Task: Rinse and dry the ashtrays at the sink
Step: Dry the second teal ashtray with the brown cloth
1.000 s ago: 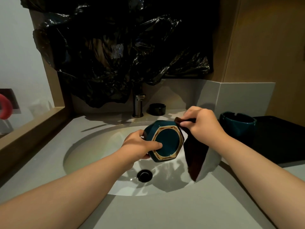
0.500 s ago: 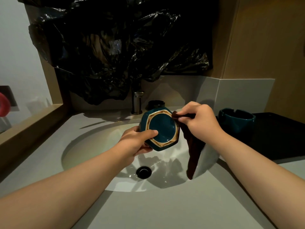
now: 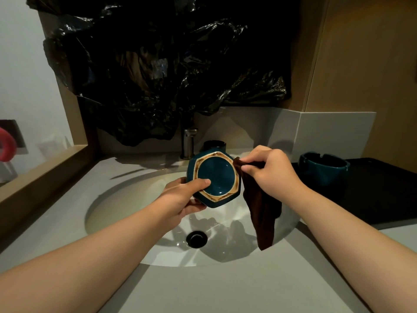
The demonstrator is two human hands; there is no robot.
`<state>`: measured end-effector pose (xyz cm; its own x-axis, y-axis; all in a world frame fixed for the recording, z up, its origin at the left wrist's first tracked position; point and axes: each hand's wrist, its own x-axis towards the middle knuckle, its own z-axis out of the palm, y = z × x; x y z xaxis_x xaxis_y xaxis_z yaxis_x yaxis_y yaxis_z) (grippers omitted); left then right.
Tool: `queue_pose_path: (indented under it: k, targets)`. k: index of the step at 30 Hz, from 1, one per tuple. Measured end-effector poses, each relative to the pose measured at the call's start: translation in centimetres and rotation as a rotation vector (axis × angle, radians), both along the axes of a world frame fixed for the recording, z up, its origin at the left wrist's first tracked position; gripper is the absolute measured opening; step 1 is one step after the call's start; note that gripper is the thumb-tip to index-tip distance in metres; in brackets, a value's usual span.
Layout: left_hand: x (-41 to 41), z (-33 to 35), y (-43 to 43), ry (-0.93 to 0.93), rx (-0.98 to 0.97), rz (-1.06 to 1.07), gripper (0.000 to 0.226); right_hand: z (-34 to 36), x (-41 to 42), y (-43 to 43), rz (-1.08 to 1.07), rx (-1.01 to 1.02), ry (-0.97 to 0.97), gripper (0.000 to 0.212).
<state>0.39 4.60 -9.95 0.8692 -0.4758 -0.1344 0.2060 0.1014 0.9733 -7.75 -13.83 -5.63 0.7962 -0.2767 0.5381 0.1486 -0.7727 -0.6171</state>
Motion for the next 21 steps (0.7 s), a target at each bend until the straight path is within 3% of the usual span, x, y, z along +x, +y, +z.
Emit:
queue_pose_path:
  k: [7, 9, 11, 13, 15, 19, 21]
  targets:
    - [-0.3, 0.3, -0.2, -0.007, 0.037, 0.036, 0.035, 0.8, -0.5, -0.2, -0.014, -0.106, 0.186, 0.015]
    - [0.3, 0.3, -0.2, -0.201, 0.197, 0.151, 0.043, 0.7, -0.2, -0.9, -0.071, 0.025, 0.245, 0.013]
    - [0.5, 0.6, -0.1, -0.494, 0.428, 0.266, 0.046, 0.5, 0.1, -1.7, -0.169, 0.324, 0.265, 0.012]
    - [-0.3, 1.2, 0.1, -0.709, 0.518, 0.293, 0.048, 0.3, 0.3, -2.1, -0.199, 0.686, 0.323, 0.020]
    - [-1.3, 1.6, 0.1, -0.874, 0.597, 0.291, 0.050, -0.1, 0.4, -2.0, -0.159, 0.917, 0.437, 0.029]
    - [-2.5, 1.9, 0.4, -1.128, 0.657, 0.256, 0.048, -0.8, 0.7, -1.4, -0.133, 0.989, 0.591, 0.021]
    - [-2.4, 1.8, 0.6, -1.293, 0.691, 0.245, 0.051, -0.7, 0.9, -1.2, -0.089, 1.024, 0.604, 0.034]
